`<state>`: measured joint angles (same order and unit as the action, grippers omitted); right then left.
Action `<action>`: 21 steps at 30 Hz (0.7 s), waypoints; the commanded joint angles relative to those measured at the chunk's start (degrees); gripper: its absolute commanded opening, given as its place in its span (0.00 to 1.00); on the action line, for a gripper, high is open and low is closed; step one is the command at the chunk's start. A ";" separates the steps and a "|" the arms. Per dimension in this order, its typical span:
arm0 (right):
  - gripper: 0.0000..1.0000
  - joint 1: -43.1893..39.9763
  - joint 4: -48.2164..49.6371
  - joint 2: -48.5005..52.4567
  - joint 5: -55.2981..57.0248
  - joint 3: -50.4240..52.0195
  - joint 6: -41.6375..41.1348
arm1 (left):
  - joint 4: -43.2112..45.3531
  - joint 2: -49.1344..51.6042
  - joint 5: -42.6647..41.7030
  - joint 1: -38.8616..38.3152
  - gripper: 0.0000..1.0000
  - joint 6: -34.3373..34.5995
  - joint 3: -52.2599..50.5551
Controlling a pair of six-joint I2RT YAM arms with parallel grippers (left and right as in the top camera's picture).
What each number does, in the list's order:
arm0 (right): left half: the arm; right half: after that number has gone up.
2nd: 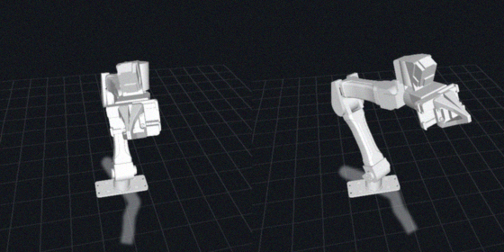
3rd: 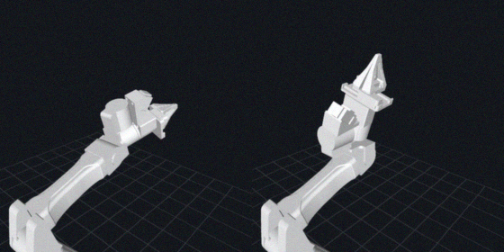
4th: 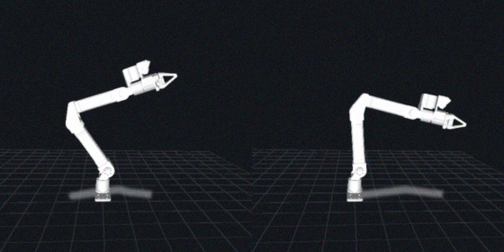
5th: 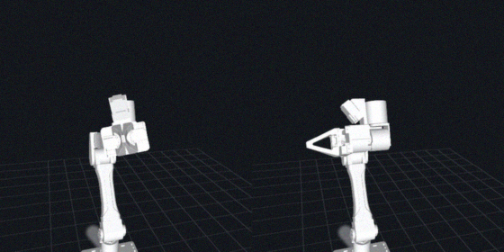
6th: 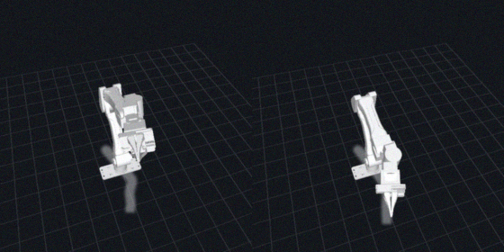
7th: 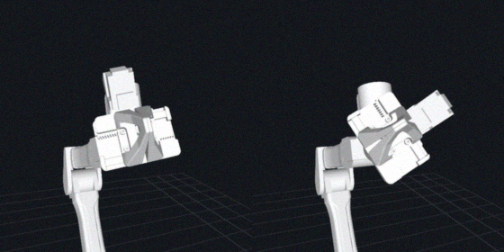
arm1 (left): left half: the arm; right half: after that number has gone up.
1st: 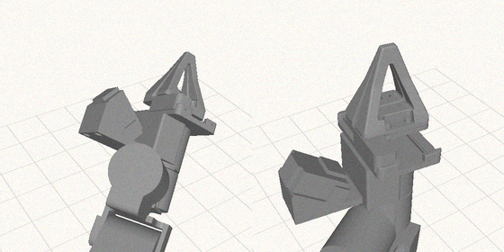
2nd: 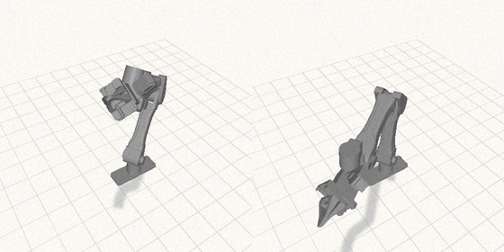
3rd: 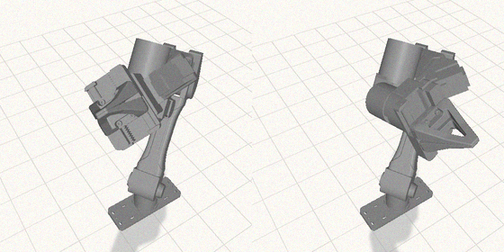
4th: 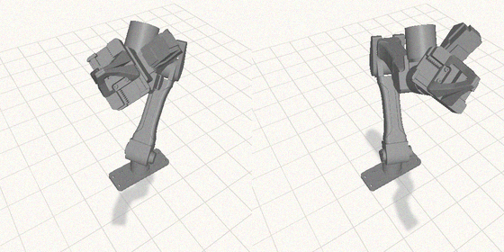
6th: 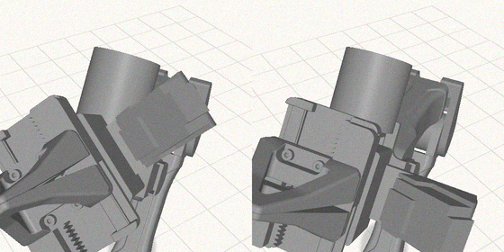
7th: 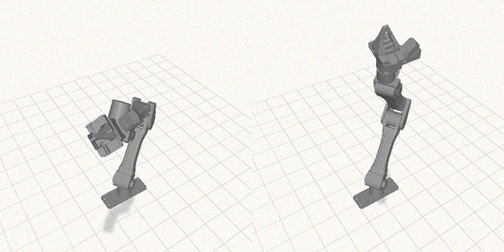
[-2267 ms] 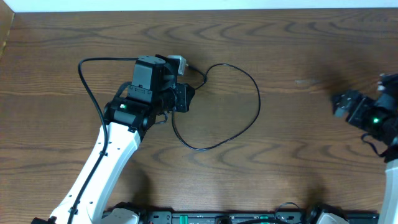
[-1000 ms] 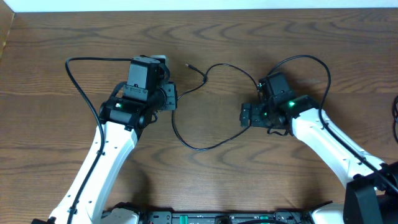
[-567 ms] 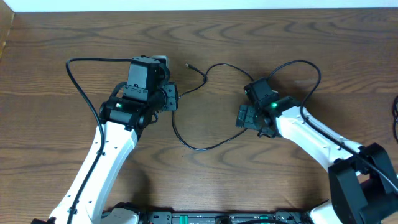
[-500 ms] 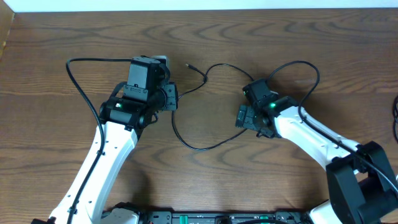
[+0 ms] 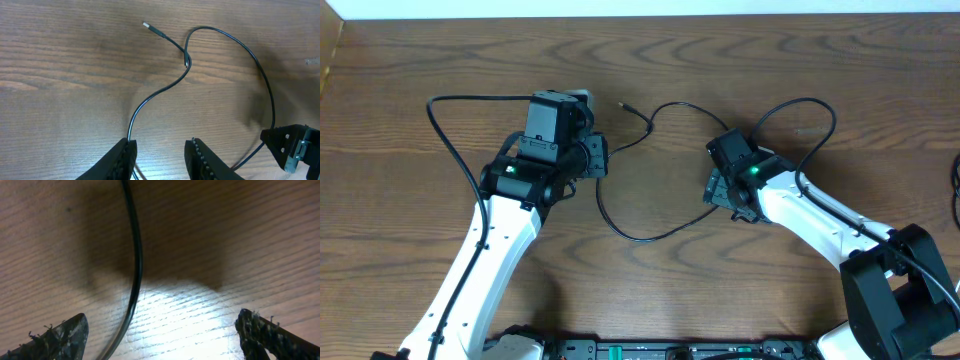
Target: Untangle cables
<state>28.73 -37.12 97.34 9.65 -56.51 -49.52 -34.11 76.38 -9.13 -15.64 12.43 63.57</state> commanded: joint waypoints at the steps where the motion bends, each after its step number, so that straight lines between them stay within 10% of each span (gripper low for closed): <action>1: 0.91 0.24 0.11 0.87 2.64 0.04 -1.07 | -0.15 -0.42 -0.74 0.20 0.37 0.74 0.42; 14: 0.89 0.26 0.81 6.03 1.57 0.02 -0.61 | -0.15 -0.42 -0.74 0.20 0.37 0.74 0.42; 21: 0.36 0.26 2.21 6.43 -0.39 -0.07 -0.66 | -0.15 -0.42 -0.72 0.20 0.37 0.74 0.42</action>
<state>28.73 -35.20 102.28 9.96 -56.58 -50.30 -34.13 76.38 -9.13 -15.64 12.47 63.57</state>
